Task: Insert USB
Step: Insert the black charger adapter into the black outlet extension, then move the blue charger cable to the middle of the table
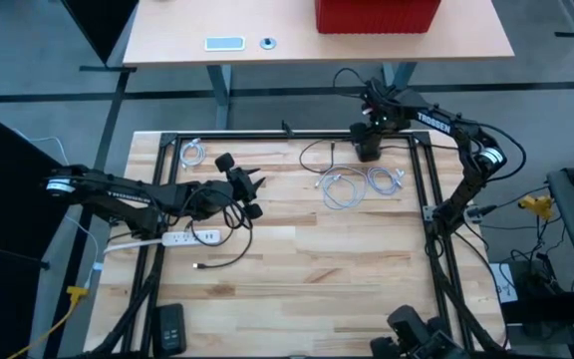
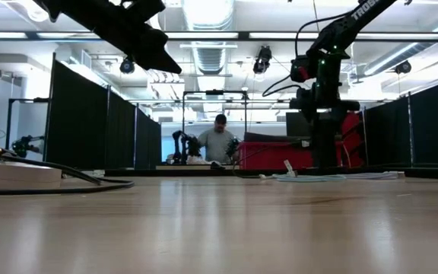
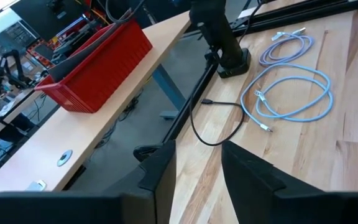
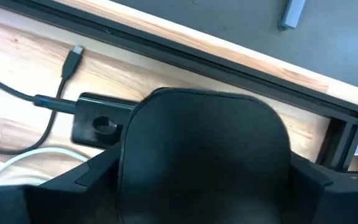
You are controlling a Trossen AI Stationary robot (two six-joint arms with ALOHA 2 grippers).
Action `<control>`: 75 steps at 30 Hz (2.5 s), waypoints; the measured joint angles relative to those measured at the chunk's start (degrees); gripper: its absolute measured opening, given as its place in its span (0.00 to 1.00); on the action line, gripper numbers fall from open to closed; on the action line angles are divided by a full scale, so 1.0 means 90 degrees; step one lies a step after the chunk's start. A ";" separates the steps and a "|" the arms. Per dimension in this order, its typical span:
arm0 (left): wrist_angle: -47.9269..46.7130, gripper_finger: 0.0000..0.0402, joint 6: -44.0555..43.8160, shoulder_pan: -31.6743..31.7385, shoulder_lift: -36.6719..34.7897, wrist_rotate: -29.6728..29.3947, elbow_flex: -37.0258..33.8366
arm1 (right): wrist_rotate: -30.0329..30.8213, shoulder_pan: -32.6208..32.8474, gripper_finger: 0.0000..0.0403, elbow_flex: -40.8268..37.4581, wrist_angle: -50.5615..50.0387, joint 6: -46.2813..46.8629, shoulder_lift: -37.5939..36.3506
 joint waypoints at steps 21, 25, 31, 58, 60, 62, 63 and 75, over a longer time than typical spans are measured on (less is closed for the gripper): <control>0.0001 0.30 -0.0004 0.0000 0.0000 0.0000 0.0000 | 0.0464 0.0012 0.84 0.0057 -0.0341 0.0163 -0.0015; 0.0000 0.31 -0.0004 0.0000 0.0000 0.0000 0.0000 | 0.0514 0.0012 0.84 0.0057 -0.0378 0.0061 -0.0131; -0.0122 0.30 -0.0006 0.0000 0.0000 -0.0001 0.0000 | 0.1007 0.0013 0.84 0.0135 -0.0370 -0.0238 -0.0793; -0.0702 0.26 -0.1153 -0.1124 -0.0017 0.0773 0.0466 | -0.0571 0.4312 0.74 -0.4819 0.3221 0.0444 -0.4847; -0.1019 0.26 -0.1559 -0.1177 -0.0017 0.1596 0.0469 | -0.0530 0.4757 0.72 -0.4914 0.3245 0.0326 -0.4754; -0.1233 0.26 -0.1860 -0.1280 -0.0021 0.1994 0.0469 | -0.0504 0.5112 0.70 -0.4927 0.3265 0.0023 -0.4623; -0.1318 0.26 -0.2041 -0.1335 -0.0035 0.2024 0.0469 | -0.0494 0.5261 0.69 -0.4927 0.3347 -0.0120 -0.4557; -0.4685 0.24 -0.5197 -0.1168 -0.0085 0.1945 0.0788 | -0.0497 0.5892 0.59 -0.4966 0.5787 -0.1216 -0.3124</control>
